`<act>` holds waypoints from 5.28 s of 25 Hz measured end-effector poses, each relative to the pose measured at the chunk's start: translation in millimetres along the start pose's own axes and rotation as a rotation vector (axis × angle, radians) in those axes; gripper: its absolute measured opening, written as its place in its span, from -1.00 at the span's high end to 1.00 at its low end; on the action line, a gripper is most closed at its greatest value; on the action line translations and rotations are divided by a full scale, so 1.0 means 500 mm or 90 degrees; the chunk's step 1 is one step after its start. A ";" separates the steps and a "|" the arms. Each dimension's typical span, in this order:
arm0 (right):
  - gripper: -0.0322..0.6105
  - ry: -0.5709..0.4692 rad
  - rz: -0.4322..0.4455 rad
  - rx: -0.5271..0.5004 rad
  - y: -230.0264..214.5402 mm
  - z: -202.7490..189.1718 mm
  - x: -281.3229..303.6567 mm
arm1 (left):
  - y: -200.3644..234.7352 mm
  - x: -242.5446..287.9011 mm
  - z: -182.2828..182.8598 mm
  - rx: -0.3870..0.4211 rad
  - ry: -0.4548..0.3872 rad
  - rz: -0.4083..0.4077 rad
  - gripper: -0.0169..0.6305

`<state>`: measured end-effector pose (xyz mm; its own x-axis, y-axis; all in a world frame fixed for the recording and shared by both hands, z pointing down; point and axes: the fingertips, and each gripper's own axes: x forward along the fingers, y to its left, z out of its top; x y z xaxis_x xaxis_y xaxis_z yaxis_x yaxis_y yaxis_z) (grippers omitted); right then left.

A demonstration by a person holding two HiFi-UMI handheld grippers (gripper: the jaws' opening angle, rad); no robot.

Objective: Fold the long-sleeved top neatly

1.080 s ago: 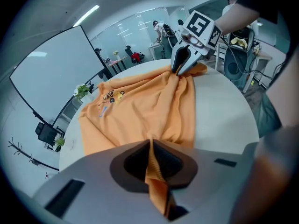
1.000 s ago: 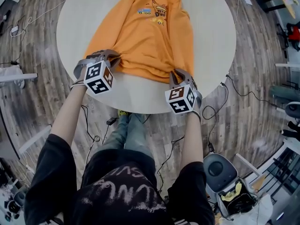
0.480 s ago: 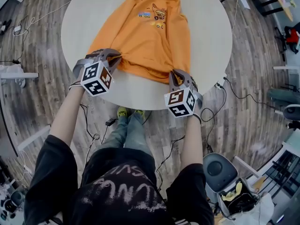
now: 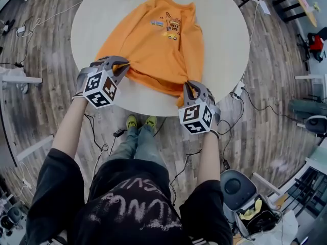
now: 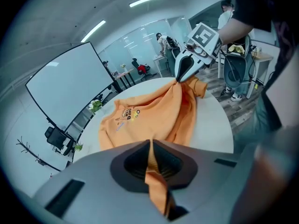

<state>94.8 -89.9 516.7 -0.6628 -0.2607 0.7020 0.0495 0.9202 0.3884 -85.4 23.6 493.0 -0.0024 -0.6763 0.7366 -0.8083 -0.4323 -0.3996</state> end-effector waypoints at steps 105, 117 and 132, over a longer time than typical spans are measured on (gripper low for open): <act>0.88 -0.052 -0.102 0.292 -0.263 0.098 0.151 | 0.158 0.078 -0.142 -0.216 0.028 0.028 0.91; 0.88 -0.069 -0.029 0.265 -0.019 0.310 0.244 | 0.092 -0.083 -0.414 -0.344 0.041 0.054 0.91; 0.88 -0.055 0.029 0.215 0.050 0.274 0.217 | -0.040 -0.074 -0.441 -0.485 0.081 0.033 0.51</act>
<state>-78.4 -55.1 520.8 -0.7272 -0.2052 0.6550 -0.1599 0.9787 0.1291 -198.8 188.6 593.9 -0.0817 -0.5911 0.8024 -0.9872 0.1586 0.0163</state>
